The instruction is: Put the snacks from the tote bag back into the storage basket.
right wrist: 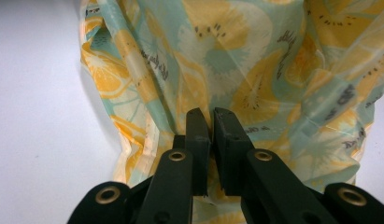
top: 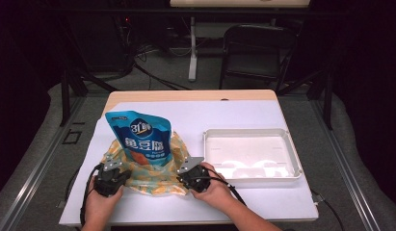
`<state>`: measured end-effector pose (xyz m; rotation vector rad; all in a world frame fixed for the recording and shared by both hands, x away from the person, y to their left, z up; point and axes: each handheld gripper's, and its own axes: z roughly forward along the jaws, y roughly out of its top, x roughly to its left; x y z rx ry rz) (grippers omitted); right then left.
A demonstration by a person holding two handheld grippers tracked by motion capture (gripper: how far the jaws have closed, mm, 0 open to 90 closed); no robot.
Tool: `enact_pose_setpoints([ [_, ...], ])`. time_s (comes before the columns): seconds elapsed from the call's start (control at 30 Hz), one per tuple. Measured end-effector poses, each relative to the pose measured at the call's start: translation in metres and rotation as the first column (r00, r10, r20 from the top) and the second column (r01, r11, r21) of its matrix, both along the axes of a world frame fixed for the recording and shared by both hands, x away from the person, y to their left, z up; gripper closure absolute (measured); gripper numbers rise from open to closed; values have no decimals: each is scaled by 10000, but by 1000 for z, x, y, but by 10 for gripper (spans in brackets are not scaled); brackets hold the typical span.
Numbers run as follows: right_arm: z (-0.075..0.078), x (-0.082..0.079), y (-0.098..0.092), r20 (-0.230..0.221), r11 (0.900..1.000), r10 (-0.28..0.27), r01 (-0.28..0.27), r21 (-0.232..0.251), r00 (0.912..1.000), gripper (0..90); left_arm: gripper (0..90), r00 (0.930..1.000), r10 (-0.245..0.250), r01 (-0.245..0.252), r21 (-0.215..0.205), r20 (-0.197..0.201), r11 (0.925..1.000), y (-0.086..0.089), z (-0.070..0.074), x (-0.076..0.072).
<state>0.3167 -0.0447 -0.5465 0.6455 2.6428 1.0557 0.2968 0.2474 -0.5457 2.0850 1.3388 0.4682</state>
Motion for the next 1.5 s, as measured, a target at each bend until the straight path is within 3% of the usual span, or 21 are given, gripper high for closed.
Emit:
enact_pose_setpoints([
  [0.3, 0, 0, 0, 2, 10000, 2, -2, 7, 10000, 836, 866, 9998, 155, -151, -227, 152, 9996, 3, 2, 0],
  [0.73, -1, 0, 0, 20, 10000, -33, 33, 39, 10000, 833, 689, 9939, 451, -379, -733, 1003, 9966, 11, 17, -6],
  [0.97, -1, 0, -1, 9, 9999, -75, 75, 149, 10000, 798, 552, 9843, 689, -509, -1124, 1625, 9924, 16, 23, -6],
  [1.27, 10, -7, -10, 559, 9969, -351, 310, 728, 9978, 645, 498, 9683, 849, -477, -1599, 2348, 9860, 22, 34, -6],
  [1.5, 21, -15, -23, 752, 9787, -616, 455, 2001, 9953, 566, 465, 9478, 1071, -576, -1689, 3003, 9839, 24, 45, 0],
])
